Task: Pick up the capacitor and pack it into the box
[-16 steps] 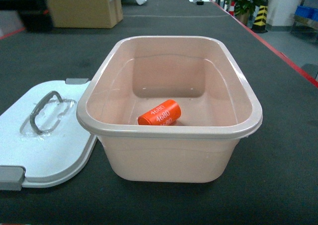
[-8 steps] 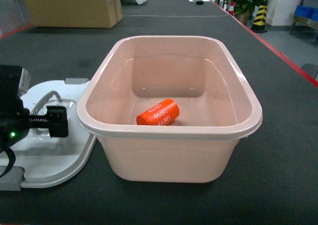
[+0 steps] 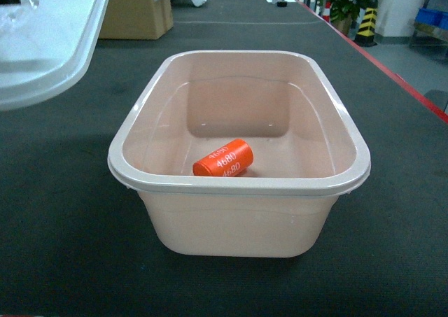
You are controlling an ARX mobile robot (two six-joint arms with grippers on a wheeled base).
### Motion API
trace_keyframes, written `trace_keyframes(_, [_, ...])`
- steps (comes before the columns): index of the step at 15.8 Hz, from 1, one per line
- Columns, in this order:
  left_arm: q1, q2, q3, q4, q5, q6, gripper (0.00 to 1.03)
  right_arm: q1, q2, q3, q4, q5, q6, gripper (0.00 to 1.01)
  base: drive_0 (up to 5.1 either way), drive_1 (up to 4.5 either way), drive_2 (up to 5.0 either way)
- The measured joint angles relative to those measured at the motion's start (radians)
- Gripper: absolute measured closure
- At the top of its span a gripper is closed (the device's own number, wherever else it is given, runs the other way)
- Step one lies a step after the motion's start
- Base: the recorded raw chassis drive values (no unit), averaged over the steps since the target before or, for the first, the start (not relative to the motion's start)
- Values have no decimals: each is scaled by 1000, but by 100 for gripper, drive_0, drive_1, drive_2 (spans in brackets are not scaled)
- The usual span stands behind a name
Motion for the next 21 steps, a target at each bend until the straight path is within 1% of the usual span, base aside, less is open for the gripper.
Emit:
trace_keyframes(1, [-49, -54, 1, -43, -24, -7, 101, 0, 0, 0, 0, 0, 0, 3, 0, 0, 0])
trace_keyframes(2, [-113, -74, 2, -51, -51, -7, 101, 0, 0, 0, 0, 0, 0, 3, 0, 0, 0])
trace_keyframes(3, [-177, -75, 5, -71, -89, -7, 101, 0, 0, 0, 0, 0, 0, 3, 0, 0, 0])
trace_keyframes(4, [-245, -70, 6, -84, -136, -8, 101, 0, 0, 0, 0, 0, 0, 3, 0, 0, 0])
trace_keyframes(5, [-301, -63, 15, -97, -179, -8, 101, 0, 0, 0, 0, 0, 0, 3, 0, 0, 0])
trace_keyframes(8, [-470, -7, 93, -144, -330, -15, 101, 0, 0, 0, 0, 0, 0, 3, 0, 0, 0])
trace_keyframes(9, [-517, 25, 124, -167, -375, -18, 101, 0, 0, 0, 0, 0, 0, 3, 0, 0, 0])
trace_keyframes(12, [-618, 104, 208, -238, -461, -27, 101, 0, 0, 0, 0, 0, 0, 3, 0, 0, 0])
trace_keyframes(13, [-666, 114, 237, -289, -491, -38, 101, 0, 0, 0, 0, 0, 0, 3, 0, 0, 0])
trace_keyframes(14, [-688, 137, 252, -314, -512, -59, 101, 0, 0, 0, 0, 0, 0, 3, 0, 0, 0])
trace_keyframes(15, [-688, 148, 252, -326, -514, -63, 101, 0, 0, 0, 0, 0, 0, 3, 0, 0, 0])
trace_keyframes(21, [-695, 153, 242, -299, -498, -64, 101, 0, 0, 0, 0, 0, 0, 3, 0, 0, 0])
